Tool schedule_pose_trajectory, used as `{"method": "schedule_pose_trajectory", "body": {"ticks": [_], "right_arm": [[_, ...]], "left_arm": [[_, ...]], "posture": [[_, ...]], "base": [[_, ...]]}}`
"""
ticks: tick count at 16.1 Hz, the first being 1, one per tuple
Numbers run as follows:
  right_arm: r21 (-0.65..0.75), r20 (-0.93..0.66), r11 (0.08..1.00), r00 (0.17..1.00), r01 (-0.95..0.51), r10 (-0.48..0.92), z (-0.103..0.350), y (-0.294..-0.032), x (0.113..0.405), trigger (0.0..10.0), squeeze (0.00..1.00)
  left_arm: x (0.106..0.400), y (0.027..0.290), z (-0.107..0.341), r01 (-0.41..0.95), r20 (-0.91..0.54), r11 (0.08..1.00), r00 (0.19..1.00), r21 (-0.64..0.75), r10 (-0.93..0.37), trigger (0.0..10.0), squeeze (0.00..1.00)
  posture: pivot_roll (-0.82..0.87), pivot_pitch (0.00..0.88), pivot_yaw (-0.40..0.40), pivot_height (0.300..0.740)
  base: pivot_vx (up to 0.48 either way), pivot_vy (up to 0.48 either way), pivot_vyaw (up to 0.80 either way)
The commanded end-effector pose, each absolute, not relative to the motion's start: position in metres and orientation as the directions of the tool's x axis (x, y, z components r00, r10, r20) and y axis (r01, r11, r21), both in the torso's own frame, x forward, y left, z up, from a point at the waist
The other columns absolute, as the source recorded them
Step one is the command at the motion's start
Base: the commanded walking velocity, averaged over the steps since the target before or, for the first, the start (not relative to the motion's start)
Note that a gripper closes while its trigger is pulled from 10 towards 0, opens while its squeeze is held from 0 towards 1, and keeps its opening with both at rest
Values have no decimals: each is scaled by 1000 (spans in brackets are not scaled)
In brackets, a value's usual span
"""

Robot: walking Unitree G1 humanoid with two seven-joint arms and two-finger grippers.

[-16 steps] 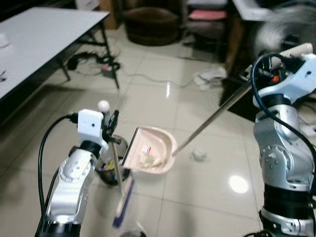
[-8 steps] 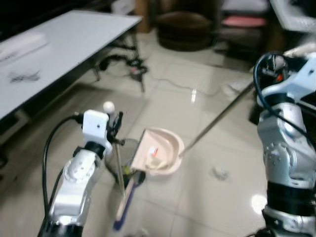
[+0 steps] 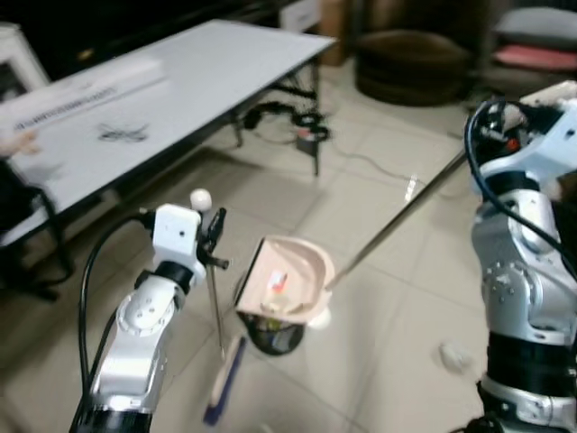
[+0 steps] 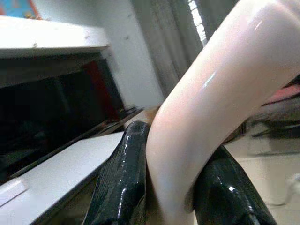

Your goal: Sweep floor

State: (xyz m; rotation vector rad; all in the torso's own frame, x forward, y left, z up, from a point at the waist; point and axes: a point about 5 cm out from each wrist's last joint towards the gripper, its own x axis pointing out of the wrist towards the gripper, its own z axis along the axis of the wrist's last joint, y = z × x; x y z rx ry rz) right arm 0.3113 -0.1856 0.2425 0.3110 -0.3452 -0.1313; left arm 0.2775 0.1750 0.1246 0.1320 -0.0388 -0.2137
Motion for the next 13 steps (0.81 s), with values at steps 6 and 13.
{"method": "schedule_pose_trajectory", "body": {"ticks": [6,13], "right_arm": [[342,368,937,908,67,-200,258,-192,315,10000,0],[331,378,941,904,71,-201,258,-191,325,10000,0]], "left_arm": [[278,176,126,175,14,972,984,154,-179,10000,0],[277,175,126,179,9,972,983,152,-183,10000,0]], "posture": [[-45,8,58,740],[-37,19,52,740]], "base": [[0,0,0],[0,0,0]]}}
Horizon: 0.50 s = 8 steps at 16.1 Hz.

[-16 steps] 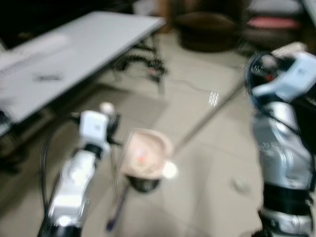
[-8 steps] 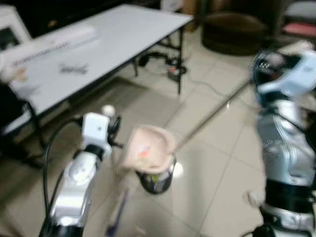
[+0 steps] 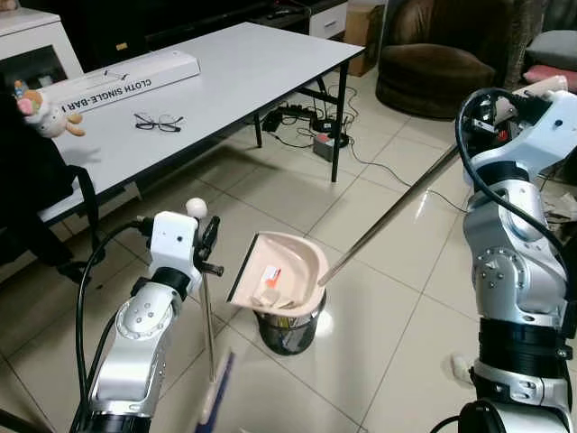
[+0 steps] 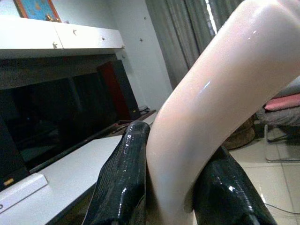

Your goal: Sweep floor

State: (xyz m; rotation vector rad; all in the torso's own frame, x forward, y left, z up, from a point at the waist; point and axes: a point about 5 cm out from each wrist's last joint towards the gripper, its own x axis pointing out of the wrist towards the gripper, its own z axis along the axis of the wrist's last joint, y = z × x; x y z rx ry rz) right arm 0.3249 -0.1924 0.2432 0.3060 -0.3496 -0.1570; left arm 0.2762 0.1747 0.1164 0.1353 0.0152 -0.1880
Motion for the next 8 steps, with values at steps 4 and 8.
{"method": "schedule_pose_trajectory", "body": {"ticks": [4,8], "right_arm": [[314,379,946,903,78,-200,255,-190,329,10000,0],[225,435,973,889,44,-141,254,-180,332,10000,0]], "left_arm": [[275,175,124,189,0,970,982,152,-191,10000,0],[274,172,125,213,-7,964,977,159,-215,10000,0]], "posture": [[-34,28,52,740],[-31,29,57,740]], "base": [[0,0,0],[0,0,0]]}}
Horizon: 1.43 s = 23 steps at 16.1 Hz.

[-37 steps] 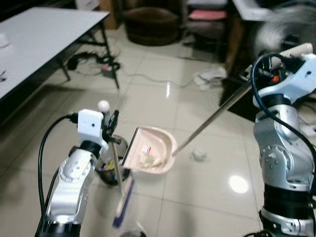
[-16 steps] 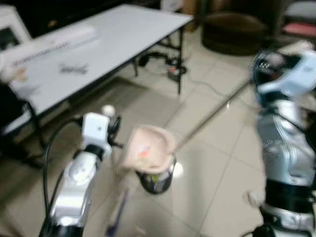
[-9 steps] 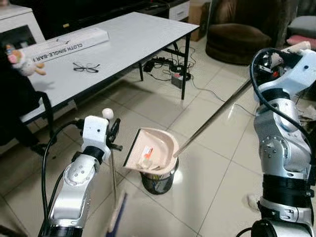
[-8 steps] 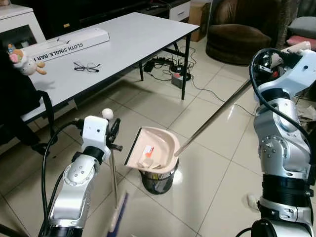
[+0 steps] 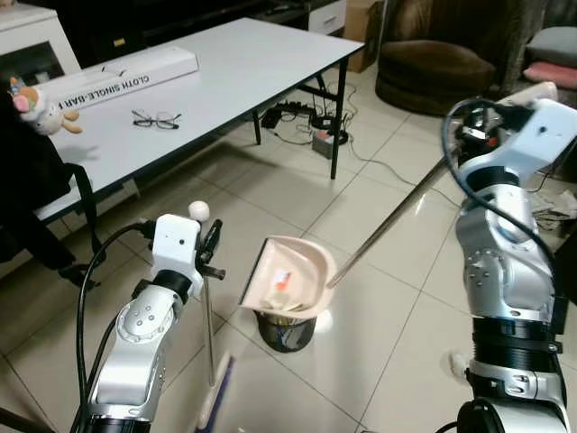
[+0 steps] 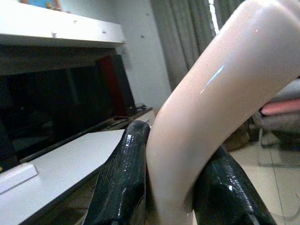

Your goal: Sweep floor

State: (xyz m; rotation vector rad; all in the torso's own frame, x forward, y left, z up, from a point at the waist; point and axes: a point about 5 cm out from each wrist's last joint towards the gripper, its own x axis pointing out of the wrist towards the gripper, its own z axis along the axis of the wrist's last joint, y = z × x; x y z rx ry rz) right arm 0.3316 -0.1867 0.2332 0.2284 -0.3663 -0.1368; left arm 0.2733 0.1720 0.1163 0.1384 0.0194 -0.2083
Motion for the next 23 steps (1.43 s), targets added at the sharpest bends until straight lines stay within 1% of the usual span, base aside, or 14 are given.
{"method": "schedule_pose_trajectory", "body": {"ticks": [1,5,6,8,9,10,12,13,14,15,16,19,21,23], "right_arm": [[207,450,978,884,31,-123,255,-177,332,10000,0],[90,510,995,860,-31,-19,257,-161,333,10000,0],[90,510,995,860,-31,-19,257,-161,333,10000,0],[-83,545,987,823,-136,159,256,-135,329,10000,0],[-114,549,981,814,-154,192,255,-130,328,10000,0],[-186,561,966,788,-181,255,254,-121,324,10000,0],[-283,575,926,729,-248,371,248,-101,316,10000,0],[-315,575,908,706,-275,414,245,-92,312,10000,0],[-327,574,901,698,-285,429,244,-90,310,10000,0],[-385,567,869,663,-311,489,241,-80,305,10000,0],[-412,562,852,646,-323,516,239,-76,302,10000,0],[-581,477,716,551,-386,684,222,-52,287,10000,0],[-606,463,685,521,-405,717,215,-45,280,10000,0],[-603,463,676,505,-423,729,212,-41,276,10000,0]], "left_arm": [[274,171,125,215,-7,964,976,159,-217,10000,0],[275,170,125,229,-9,959,973,166,-231,10000,0],[275,170,125,229,-9,959,973,166,-231,10000,0],[276,170,126,233,-9,958,972,169,-235,10000,0],[276,169,126,233,-8,957,972,170,-235,10000,0],[276,169,126,233,-8,957,972,171,-235,10000,0],[278,169,127,235,-6,956,971,176,-237,10000,0],[278,169,127,235,-5,956,971,178,-238,10000,0],[278,169,127,235,-5,955,971,178,-238,10000,0],[279,169,127,238,-6,954,971,181,-240,10000,0],[279,169,127,239,-7,954,970,182,-242,10000,0],[279,166,127,255,-12,948,966,193,-258,10000,0],[279,166,126,258,-14,946,966,195,-260,10000,0],[280,165,126,258,-15,946,965,197,-260,10000,0]], "posture": [[-30,29,57,740],[-26,24,59,740],[-26,24,59,740],[-25,17,55,740],[-24,17,54,740],[-24,17,54,740],[-20,20,52,740],[-19,21,53,740],[-20,20,53,740],[-20,22,54,740],[-20,22,54,740],[-23,22,52,740],[-21,23,50,740],[-22,22,50,740]], "base": [[0,0,0],[0,0,0],[0,0,0],[0,0,0],[0,0,0],[0,0,0],[0,0,0],[0,0,0],[0,0,0],[0,0,0],[0,0,0],[0,0,0],[0,0,0],[0,0,0]]}}
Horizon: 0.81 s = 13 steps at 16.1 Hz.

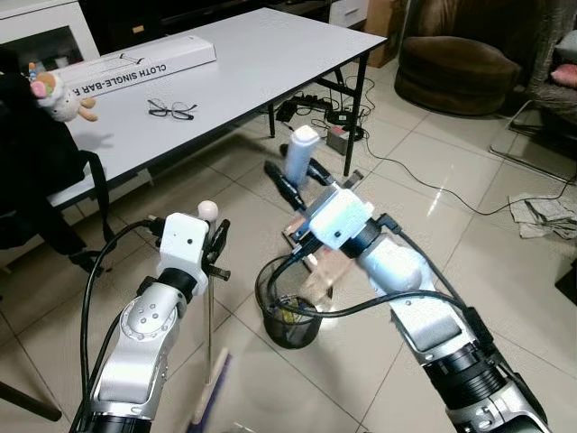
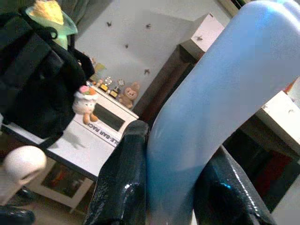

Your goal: Sweep floor

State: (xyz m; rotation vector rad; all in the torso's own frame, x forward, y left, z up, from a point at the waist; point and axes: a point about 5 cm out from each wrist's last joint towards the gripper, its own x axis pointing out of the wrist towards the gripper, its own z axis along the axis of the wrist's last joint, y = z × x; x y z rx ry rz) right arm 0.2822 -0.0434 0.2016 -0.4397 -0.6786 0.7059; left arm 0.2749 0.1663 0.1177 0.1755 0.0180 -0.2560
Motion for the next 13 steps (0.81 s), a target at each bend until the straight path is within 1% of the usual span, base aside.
{"method": "schedule_pose_trajectory", "body": {"ticks": [1,4,5,6,7,8,9,10,11,12,13], "right_arm": [[-604,464,675,501,-425,731,212,-40,275,10000,0],[-620,480,670,479,-408,735,213,-39,273,10000,0],[-626,495,688,494,-367,715,216,-44,275,10000,0],[-597,539,744,536,-301,650,225,-54,281,10000,0],[-538,580,799,571,-268,582,233,-63,285,10000,0],[-325,661,922,647,-211,380,255,-86,293,10000,0],[-176,674,973,702,-150,231,269,-107,299,10000,0],[-174,688,980,700,-98,192,278,-119,297,10000,0],[-205,670,977,718,-64,188,277,-123,298,10000,0],[-225,583,971,810,82,67,267,-150,299,10000,0],[-223,571,967,820,122,28,264,-158,297,10000,0]], "left_arm": [[280,165,126,258,-15,946,965,197,-260,10000,0],[280,165,126,259,-14,946,965,198,-261,10000,0],[281,165,126,259,-14,946,965,198,-261,10000,0],[280,164,125,260,-14,945,965,197,-263,10000,0],[280,164,125,262,-15,945,964,197,-264,10000,0],[280,163,125,271,-21,944,962,189,-272,10000,0],[280,161,122,302,-44,938,953,167,-299,10000,0],[278,158,118,344,-68,926,939,155,-338,10000,0],[277,156,117,362,-77,919,932,155,-354,10000,0],[276,151,116,393,-77,905,919,161,-386,10000,0],[277,151,117,393,-71,907,920,154,-386,10000,0]], "posture": [[-22,22,50,740],[-24,18,48,740],[-23,18,46,740],[-24,16,44,740],[-23,16,43,740],[-26,18,42,740],[-32,18,46,740],[-36,18,48,740],[-43,20,52,740],[-59,22,56,740],[-61,22,57,740]], "base": [[0,0,0],[0,0,0],[0,0,0],[0,0,0],[0,0,0],[0,0,0],[0,0,0],[0,0,0],[0,0,0],[0,0,-800],[0,0,-800]]}}
